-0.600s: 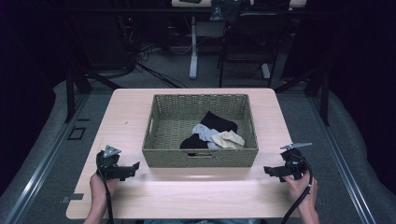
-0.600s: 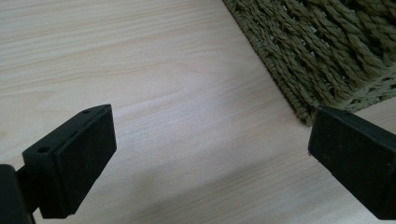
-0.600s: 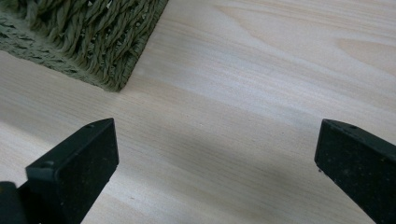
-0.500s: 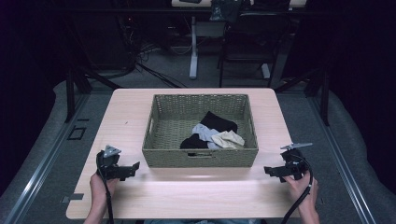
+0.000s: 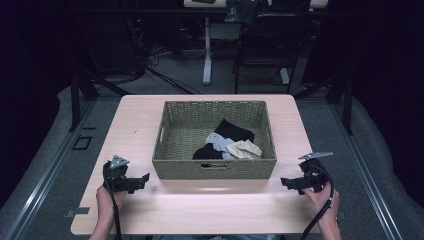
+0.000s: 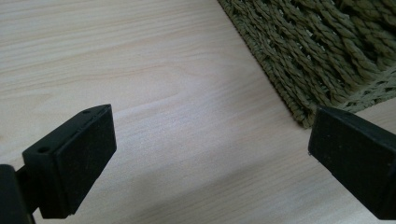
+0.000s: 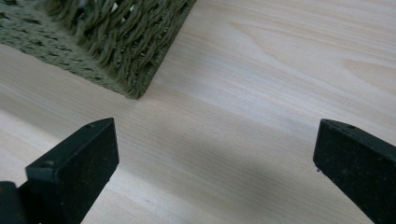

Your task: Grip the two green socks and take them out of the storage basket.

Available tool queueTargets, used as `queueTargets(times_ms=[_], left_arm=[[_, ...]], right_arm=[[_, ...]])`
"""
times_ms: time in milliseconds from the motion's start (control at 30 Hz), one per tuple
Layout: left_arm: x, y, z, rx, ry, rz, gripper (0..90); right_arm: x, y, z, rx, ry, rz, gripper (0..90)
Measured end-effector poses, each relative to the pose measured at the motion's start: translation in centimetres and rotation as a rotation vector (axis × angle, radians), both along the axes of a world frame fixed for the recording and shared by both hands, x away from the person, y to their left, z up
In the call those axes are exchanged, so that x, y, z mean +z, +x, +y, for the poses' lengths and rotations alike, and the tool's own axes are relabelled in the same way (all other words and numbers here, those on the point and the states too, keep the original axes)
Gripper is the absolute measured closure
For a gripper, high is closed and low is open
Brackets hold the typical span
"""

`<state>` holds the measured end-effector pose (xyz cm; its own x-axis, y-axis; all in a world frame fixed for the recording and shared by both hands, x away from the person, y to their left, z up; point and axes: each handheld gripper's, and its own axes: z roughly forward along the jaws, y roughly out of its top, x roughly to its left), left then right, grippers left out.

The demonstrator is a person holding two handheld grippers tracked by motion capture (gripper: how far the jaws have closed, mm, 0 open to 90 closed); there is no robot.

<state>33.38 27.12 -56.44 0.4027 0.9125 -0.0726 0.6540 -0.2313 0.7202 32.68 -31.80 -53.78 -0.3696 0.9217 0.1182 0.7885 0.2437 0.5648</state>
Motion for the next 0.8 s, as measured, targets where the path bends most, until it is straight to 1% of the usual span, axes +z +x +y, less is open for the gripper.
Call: queueTargets(times_ms=[167, 267, 333, 400, 433, 467, 500, 533, 567, 600, 633, 667, 733, 767, 800], left_arm=[[0.1, -0.1, 0.1, 0.007, -0.007, -0.007, 0.9], [0.0, 0.0, 0.0, 0.002, -0.003, 0.0, 0.8], [0.0, 0.0, -0.1, 0.0, -0.001, -0.001, 0.8], [0.0, 0.0, 0.0, 0.001, -0.004, 0.0, 0.7], [0.0, 0.0, 0.0, 0.001, -0.004, 0.0, 0.7], [0.0, 0.0, 0.0, 0.004, -0.005, 0.002, 0.7], [0.0, 0.0, 0.0, 0.004, -0.005, 0.002, 0.7], [0.0, 0.0, 0.0, 0.003, -0.002, 0.008, 0.7], [0.0, 0.0, 0.0, 0.003, -0.002, 0.008, 0.7], [-0.1, 0.0, 0.0, 0.008, -0.005, 0.0, 0.6], [-0.1, 0.0, 0.0, 0.009, -0.005, 0.0, 0.6], [-0.1, 0.0, 0.0, 0.009, -0.007, 0.0, 0.6], [-0.1, 0.0, 0.0, 0.01, -0.006, 0.001, 0.6], [-0.1, 0.0, 0.0, 0.01, -0.006, 0.001, 0.6], [-0.1, 0.0, 0.0, 0.01, -0.003, 0.003, 0.6]], right_arm=[[0.2, 0.1, 0.0, 0.007, 0.006, 0.001, 0.0], [0.5, 0.1, -0.2, 0.026, 0.023, -0.004, 0.0], [0.7, 0.3, -0.3, 0.033, 0.027, 0.001, 0.0], [1.0, 0.5, -0.3, 0.04, 0.045, 0.0, 0.0], [1.0, 0.5, -0.3, 0.04, 0.045, 0.0, 0.0], [1.6, 0.7, -0.4, 0.05, 0.051, 0.005, 0.0], [1.6, 0.7, -0.4, 0.05, 0.051, 0.005, 0.0], [2.3, 0.8, -0.5, 0.049, 0.069, -0.004, 0.0], [2.3, 0.8, -0.5, 0.049, 0.069, -0.004, 0.0], [3.1, 0.8, -0.5, 0.052, 0.073, -0.015, 0.0], [3.1, 0.8, -0.5, 0.052, 0.073, -0.015, 0.0], [3.5, 0.8, -0.6, 0.046, 0.067, -0.022, 0.0], [5.0, 0.9, -0.8, 0.053, 0.083, -0.046, 0.0], [5.0, 0.9, -0.8, 0.053, 0.083, -0.046, 0.0], [5.3, 0.9, -0.8, 0.055, 0.087, -0.051, 0.0]])
